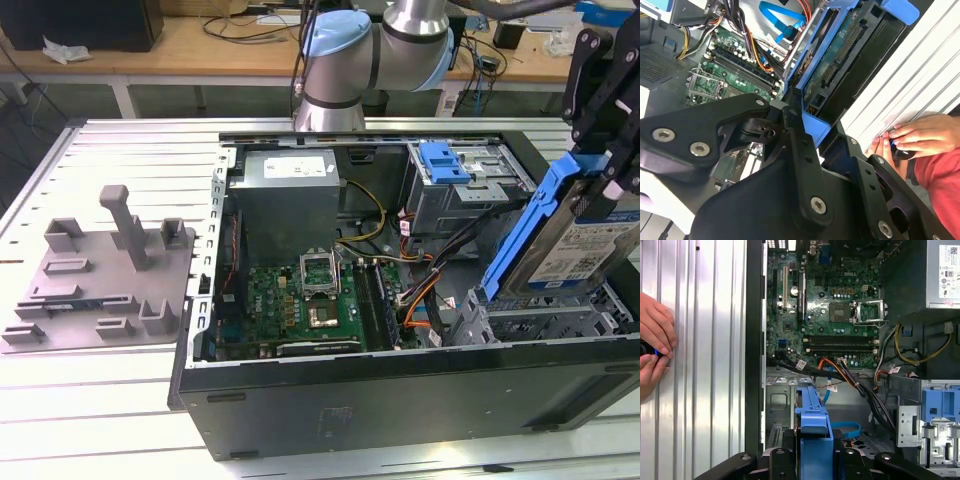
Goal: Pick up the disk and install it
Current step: 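Insert the disk into the insertion slot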
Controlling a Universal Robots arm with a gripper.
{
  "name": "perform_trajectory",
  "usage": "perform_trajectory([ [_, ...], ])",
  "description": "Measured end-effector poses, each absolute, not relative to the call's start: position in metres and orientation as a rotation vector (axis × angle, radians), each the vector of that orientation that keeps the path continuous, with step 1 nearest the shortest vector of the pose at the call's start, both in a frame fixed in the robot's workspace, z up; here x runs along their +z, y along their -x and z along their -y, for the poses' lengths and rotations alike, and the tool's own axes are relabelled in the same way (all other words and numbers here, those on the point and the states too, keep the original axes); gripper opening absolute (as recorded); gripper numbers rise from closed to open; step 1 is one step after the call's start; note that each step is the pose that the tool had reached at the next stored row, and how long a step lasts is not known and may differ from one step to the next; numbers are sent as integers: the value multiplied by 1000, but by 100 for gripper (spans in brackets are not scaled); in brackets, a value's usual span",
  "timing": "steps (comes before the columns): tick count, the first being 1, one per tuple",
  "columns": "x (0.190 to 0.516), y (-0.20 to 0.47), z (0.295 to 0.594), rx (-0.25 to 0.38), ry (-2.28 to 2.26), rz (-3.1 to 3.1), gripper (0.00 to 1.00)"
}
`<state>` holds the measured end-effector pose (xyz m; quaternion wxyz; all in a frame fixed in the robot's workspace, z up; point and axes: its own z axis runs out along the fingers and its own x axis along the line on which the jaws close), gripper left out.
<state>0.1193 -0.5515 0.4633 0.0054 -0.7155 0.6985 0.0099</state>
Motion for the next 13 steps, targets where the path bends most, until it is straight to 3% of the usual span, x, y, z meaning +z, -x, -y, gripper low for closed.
perform_trajectory([
  [13,468,-115,550,19,2238,-2184,37],
])
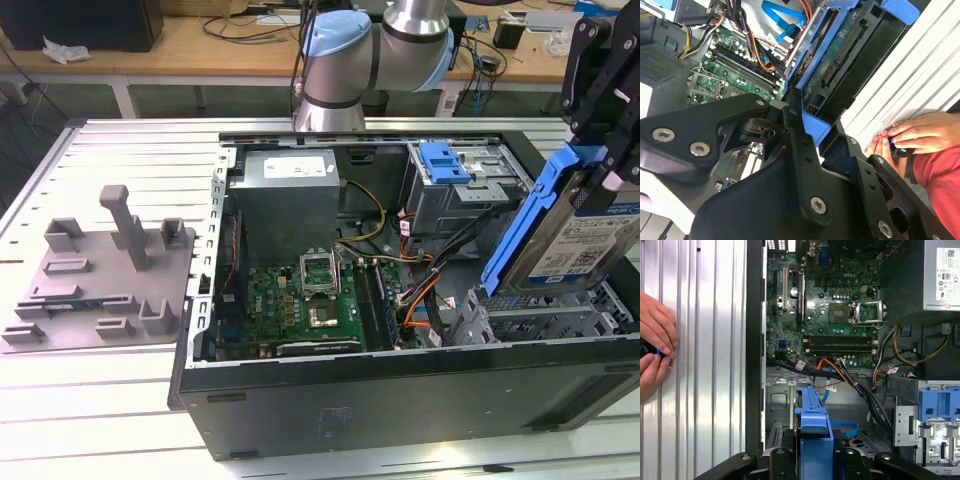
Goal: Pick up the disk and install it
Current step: 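Insert the disk into the insertion slot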
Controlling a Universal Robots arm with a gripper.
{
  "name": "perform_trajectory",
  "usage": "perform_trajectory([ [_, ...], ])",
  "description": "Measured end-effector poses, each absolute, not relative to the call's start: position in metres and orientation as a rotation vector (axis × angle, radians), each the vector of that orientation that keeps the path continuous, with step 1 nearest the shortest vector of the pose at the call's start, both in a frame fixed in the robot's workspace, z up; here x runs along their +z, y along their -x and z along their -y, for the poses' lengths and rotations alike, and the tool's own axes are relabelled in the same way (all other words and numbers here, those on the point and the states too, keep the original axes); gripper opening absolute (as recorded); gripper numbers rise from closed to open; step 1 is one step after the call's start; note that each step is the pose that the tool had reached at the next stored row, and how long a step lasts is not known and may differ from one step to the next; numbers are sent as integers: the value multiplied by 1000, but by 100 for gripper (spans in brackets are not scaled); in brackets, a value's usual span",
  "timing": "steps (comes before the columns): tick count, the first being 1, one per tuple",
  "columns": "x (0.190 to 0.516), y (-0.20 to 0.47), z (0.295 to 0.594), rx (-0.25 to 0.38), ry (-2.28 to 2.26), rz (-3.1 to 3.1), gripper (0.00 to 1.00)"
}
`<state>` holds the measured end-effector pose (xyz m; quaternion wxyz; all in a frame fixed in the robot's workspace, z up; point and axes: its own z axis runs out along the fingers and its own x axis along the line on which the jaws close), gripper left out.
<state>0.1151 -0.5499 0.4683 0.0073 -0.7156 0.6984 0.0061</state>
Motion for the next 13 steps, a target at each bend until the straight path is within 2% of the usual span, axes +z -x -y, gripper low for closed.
perform_trajectory([
  [8,467,-115,550,9,2232,-2180,37],
  [13,467,-113,550,25,2224,-2173,37],
])
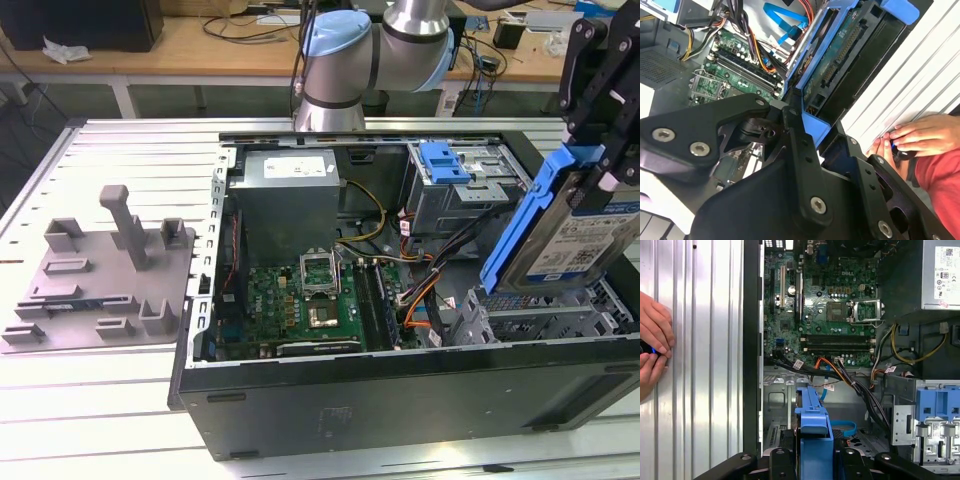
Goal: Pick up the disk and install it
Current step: 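Insert the disk into the insertion slot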
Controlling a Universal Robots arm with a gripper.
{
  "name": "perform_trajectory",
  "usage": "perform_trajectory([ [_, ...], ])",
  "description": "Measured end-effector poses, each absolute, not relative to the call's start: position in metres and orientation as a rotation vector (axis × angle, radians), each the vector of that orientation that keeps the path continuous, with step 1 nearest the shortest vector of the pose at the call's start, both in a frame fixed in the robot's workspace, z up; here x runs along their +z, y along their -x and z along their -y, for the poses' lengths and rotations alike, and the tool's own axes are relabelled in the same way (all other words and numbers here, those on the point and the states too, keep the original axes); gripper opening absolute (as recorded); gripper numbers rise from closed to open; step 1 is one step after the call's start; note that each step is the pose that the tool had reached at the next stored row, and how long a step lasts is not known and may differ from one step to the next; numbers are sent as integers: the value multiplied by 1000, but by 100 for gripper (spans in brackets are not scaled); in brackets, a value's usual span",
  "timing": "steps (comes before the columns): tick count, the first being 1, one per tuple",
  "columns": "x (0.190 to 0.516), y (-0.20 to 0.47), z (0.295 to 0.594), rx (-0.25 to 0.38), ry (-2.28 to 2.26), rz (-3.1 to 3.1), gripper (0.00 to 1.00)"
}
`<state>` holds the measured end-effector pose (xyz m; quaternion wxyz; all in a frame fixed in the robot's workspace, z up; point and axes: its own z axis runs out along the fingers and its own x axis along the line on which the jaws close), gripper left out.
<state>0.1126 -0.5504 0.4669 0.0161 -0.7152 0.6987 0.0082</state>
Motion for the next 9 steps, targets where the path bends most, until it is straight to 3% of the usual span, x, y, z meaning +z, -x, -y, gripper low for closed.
perform_trajectory([
  [9,467,-112,551,29,2222,-2171,37],
])
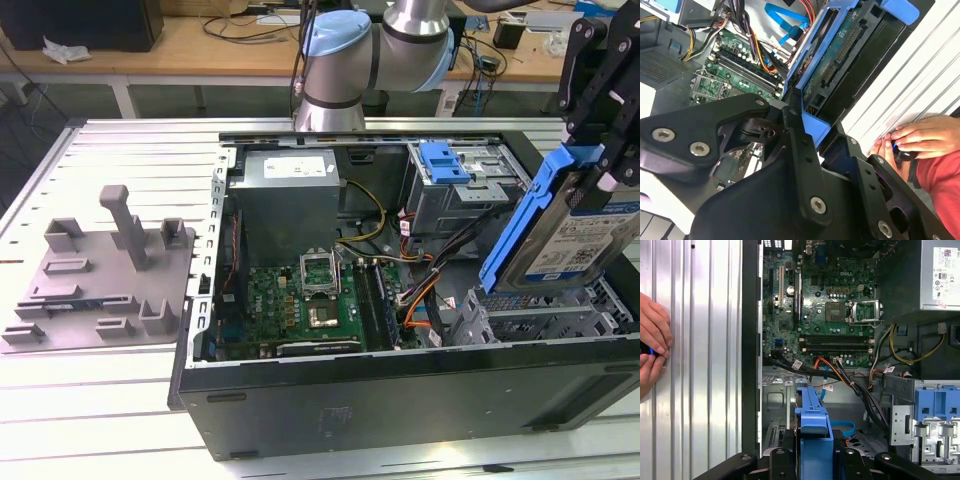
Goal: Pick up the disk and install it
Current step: 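Insert the disk into the insertion slot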
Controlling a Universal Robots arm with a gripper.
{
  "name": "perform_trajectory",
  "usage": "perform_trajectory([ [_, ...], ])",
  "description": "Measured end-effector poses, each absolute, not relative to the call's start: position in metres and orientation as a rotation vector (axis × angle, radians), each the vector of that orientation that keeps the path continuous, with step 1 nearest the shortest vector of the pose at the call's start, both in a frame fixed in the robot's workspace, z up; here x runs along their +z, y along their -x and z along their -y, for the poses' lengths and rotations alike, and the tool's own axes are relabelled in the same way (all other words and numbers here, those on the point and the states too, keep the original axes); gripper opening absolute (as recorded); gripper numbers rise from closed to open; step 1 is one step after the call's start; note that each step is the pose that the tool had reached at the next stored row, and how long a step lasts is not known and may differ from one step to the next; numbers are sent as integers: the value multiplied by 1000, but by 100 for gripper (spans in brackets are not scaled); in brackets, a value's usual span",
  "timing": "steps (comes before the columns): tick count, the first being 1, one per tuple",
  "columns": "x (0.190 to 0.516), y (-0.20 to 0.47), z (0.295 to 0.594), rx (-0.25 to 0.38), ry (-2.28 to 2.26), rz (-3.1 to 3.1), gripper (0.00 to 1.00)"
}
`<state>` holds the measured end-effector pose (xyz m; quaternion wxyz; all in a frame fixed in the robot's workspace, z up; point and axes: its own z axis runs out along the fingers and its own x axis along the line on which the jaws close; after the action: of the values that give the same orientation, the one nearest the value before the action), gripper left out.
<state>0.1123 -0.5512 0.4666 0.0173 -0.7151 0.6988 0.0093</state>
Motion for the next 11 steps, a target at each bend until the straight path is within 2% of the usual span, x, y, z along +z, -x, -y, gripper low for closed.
perform_trajectory([
  [11,466,-113,556,29,2214,-2179,37],
])
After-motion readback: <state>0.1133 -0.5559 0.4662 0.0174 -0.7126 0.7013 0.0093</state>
